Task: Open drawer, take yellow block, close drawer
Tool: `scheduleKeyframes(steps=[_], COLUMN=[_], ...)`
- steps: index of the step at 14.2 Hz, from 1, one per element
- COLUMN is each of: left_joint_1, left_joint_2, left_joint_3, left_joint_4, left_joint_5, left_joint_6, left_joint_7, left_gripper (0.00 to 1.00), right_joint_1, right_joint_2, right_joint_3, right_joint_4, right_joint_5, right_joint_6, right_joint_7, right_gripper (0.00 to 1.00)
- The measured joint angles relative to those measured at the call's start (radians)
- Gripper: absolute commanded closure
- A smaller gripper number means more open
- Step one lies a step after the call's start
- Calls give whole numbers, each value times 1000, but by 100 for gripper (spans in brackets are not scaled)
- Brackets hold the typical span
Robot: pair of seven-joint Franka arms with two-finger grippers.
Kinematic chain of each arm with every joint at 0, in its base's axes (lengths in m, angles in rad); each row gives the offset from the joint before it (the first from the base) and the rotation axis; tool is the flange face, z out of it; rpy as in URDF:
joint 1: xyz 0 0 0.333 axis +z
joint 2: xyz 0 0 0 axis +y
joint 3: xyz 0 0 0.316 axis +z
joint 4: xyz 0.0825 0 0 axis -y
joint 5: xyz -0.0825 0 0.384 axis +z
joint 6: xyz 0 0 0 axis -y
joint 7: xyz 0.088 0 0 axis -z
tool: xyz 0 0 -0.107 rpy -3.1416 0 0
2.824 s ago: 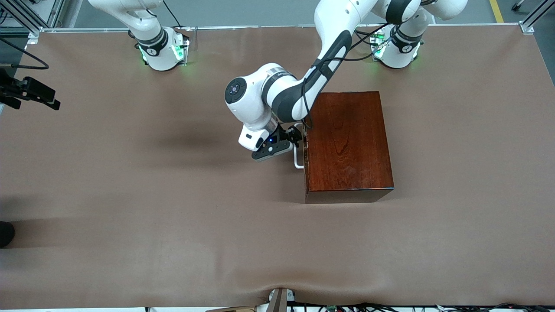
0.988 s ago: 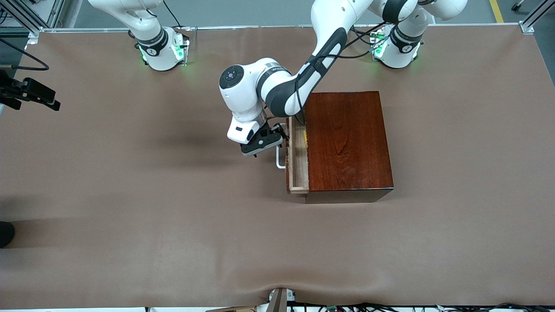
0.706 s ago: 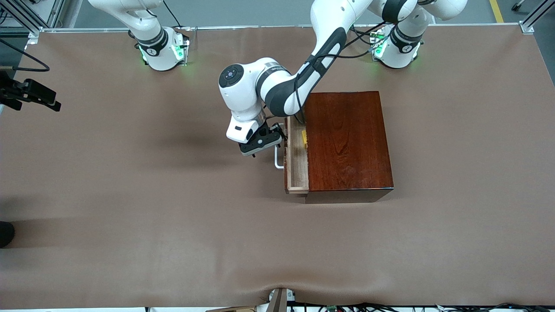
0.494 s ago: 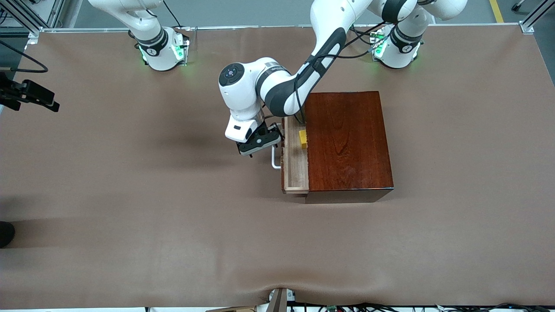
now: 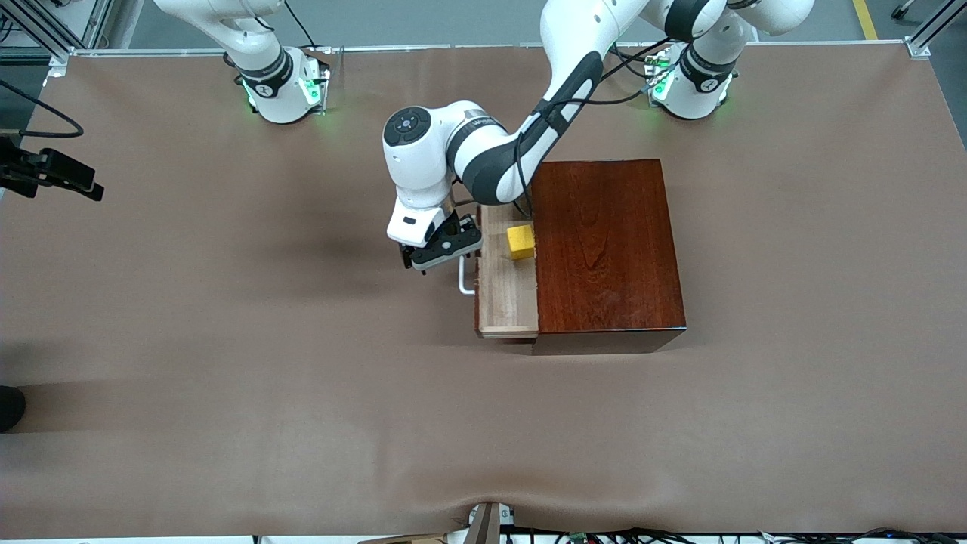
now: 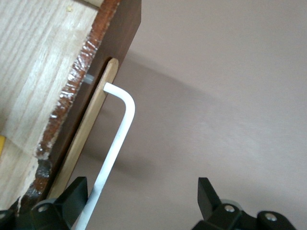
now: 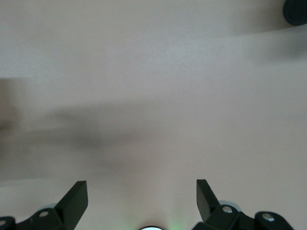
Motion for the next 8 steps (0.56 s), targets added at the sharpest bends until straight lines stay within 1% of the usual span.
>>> scheduleKeyframes(steps=[8], left_joint_1=[1], left_joint_2=[2], left_joint_3=[-1], left_joint_4=[1], left_joint_5=[-9], left_joint_6=[52], left_joint_7=[-9], left_gripper=[0], right_joint_1=[0], right_joint_2=[0], right_joint_3=[0], right_joint_4=[0], right_joint_5=[0], right_joint_6=[1], right_joint_7=[0], right_gripper=[0])
